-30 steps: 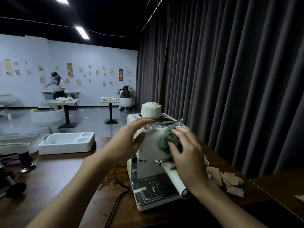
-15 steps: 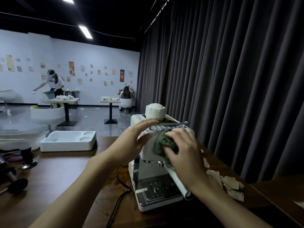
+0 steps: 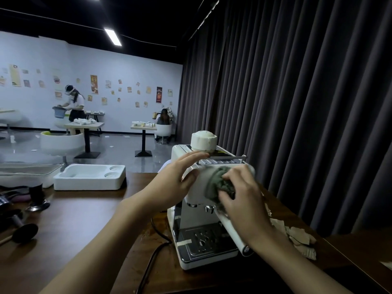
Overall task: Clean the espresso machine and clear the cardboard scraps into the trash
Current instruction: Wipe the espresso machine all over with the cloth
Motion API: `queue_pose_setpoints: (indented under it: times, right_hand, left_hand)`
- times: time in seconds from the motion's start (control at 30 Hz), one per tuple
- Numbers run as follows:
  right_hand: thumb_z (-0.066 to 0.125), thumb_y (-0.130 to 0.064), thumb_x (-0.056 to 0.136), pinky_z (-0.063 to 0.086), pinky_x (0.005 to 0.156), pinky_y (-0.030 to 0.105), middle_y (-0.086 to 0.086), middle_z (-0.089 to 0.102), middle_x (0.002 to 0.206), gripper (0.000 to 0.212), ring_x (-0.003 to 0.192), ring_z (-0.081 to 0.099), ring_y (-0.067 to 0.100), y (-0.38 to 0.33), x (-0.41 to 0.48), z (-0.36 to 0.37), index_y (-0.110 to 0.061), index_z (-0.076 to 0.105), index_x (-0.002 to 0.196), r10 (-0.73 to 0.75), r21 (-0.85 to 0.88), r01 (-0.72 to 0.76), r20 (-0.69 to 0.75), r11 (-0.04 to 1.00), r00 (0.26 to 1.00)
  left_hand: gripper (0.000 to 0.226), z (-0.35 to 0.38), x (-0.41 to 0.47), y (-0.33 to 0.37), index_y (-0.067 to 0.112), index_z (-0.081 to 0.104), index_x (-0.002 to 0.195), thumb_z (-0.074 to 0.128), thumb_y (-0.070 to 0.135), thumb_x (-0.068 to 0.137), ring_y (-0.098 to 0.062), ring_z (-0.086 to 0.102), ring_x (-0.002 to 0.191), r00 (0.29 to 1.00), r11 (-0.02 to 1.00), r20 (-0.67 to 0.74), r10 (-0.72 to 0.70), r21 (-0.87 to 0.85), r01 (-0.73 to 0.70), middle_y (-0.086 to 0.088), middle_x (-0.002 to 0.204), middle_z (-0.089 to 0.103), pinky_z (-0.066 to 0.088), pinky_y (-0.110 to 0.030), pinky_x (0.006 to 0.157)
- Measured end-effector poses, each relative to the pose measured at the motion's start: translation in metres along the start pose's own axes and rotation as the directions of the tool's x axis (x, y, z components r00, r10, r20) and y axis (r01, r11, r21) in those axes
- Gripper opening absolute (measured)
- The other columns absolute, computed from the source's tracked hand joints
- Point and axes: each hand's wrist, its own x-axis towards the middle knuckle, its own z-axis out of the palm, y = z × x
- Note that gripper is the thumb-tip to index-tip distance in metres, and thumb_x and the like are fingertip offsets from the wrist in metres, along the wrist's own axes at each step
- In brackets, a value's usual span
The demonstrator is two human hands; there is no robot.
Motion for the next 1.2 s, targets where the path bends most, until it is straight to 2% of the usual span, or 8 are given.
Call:
queue_pose_setpoints:
  times: [0.13, 0.3, 0.53, 0.7, 0.8, 0.87, 1.0, 1.2]
  right_hand:
    - [0.071, -0.001, 0.075, 0.036, 0.07, 0.004, -0.003, 0.041, 0.098, 0.023, 0.083, 0.047, 0.011, 0.012, -0.003, -0.005, -0.014, 0.056, 0.087, 0.162, 0.003, -0.162, -0.104, 0.987, 0.981]
    - [0.071, -0.008, 0.08, 0.033, 0.067, 0.003, -0.005, 0.039, 0.096, 0.025, 0.081, 0.044, 0.009, -0.007, -0.008, 0.008, -0.02, 0.051, 0.089, 0.002, -0.014, -0.002, 0.056, 1.0, 0.998]
    - [0.071, -0.002, 0.075, 0.031, 0.062, 0.019, -0.001, 0.042, 0.09, 0.029, 0.073, 0.045, 0.014, 0.008, -0.007, -0.003, -0.016, 0.046, 0.079, 0.132, -0.026, -0.132, 0.012, 0.991, 0.991]
    - [0.067, -0.012, 0.085, 0.029, 0.058, 0.014, -0.006, 0.035, 0.095, 0.031, 0.077, 0.043, 0.011, -0.015, -0.011, 0.007, -0.023, 0.038, 0.085, -0.035, -0.049, 0.044, 0.171, 0.998, 0.985]
    - [0.067, -0.009, 0.081, 0.037, 0.063, 0.026, -0.004, 0.035, 0.093, 0.028, 0.075, 0.044, 0.015, -0.001, -0.009, 0.003, -0.019, 0.041, 0.083, -0.031, -0.053, 0.042, 0.195, 0.998, 0.98]
    - [0.069, -0.004, 0.076, 0.04, 0.067, 0.026, -0.002, 0.038, 0.09, 0.026, 0.075, 0.044, 0.015, 0.015, -0.009, -0.001, -0.014, 0.045, 0.08, 0.021, -0.051, -0.014, 0.145, 0.999, 0.989]
    - [0.073, 0.002, 0.074, 0.036, 0.067, 0.005, 0.0, 0.044, 0.089, 0.024, 0.074, 0.046, 0.011, 0.046, -0.011, -0.014, -0.011, 0.053, 0.078, 0.151, -0.038, -0.15, 0.029, 0.988, 0.988]
    - [0.071, 0.001, 0.076, 0.037, 0.076, 0.018, 0.002, 0.048, 0.103, 0.028, 0.089, 0.049, 0.013, 0.047, -0.01, -0.011, -0.009, 0.064, 0.101, 0.208, -0.019, -0.213, -0.136, 0.977, 0.969]
  left_hand:
    - [0.054, 0.001, -0.003, -0.002, 0.037, 0.042, 0.146, 0.061, 0.023, 0.097, 0.006, 0.035, 0.137, 0.999, 1.0, 0.034, 0.02, -0.018, -0.019, 0.023, 0.148, 0.04, 0.036, -0.029, 0.114]
    - [0.056, 0.003, -0.002, -0.008, 0.04, 0.04, 0.145, 0.061, 0.025, 0.096, -0.002, 0.038, 0.139, 0.999, 0.998, 0.039, 0.027, -0.066, -0.024, 0.025, 0.148, 0.038, 0.045, -0.044, 0.109]
    - [0.057, 0.004, -0.003, -0.008, 0.043, 0.039, 0.145, 0.061, 0.025, 0.096, -0.001, 0.034, 0.141, 0.999, 0.999, 0.019, 0.026, -0.035, -0.025, 0.025, 0.15, 0.037, 0.04, -0.046, 0.113]
    - [0.057, 0.005, -0.003, -0.006, 0.039, 0.04, 0.146, 0.061, 0.02, 0.096, -0.002, 0.034, 0.142, 0.999, 0.996, 0.031, 0.026, -0.081, -0.023, 0.024, 0.15, 0.037, 0.042, -0.045, 0.111]
    - [0.057, 0.004, -0.004, -0.004, 0.037, 0.04, 0.146, 0.061, 0.019, 0.096, 0.002, 0.033, 0.141, 0.999, 0.996, 0.035, 0.024, -0.09, -0.02, 0.028, 0.147, 0.037, 0.04, -0.044, 0.113]
    - [0.057, 0.003, -0.004, -0.004, 0.038, 0.039, 0.146, 0.06, 0.018, 0.097, 0.006, 0.032, 0.139, 0.999, 0.996, 0.045, 0.018, -0.093, -0.014, 0.035, 0.144, 0.035, 0.039, -0.043, 0.115]
    - [0.057, 0.003, -0.004, -0.004, 0.039, 0.039, 0.146, 0.059, 0.017, 0.097, 0.012, 0.031, 0.135, 0.998, 0.997, 0.054, 0.021, -0.08, -0.017, 0.039, 0.142, 0.034, 0.038, -0.043, 0.115]
    - [0.058, 0.005, -0.004, -0.004, 0.039, 0.038, 0.146, 0.059, 0.015, 0.097, 0.0, 0.031, 0.142, 0.999, 0.996, 0.051, 0.008, -0.089, -0.004, 0.027, 0.149, 0.036, 0.038, -0.045, 0.115]
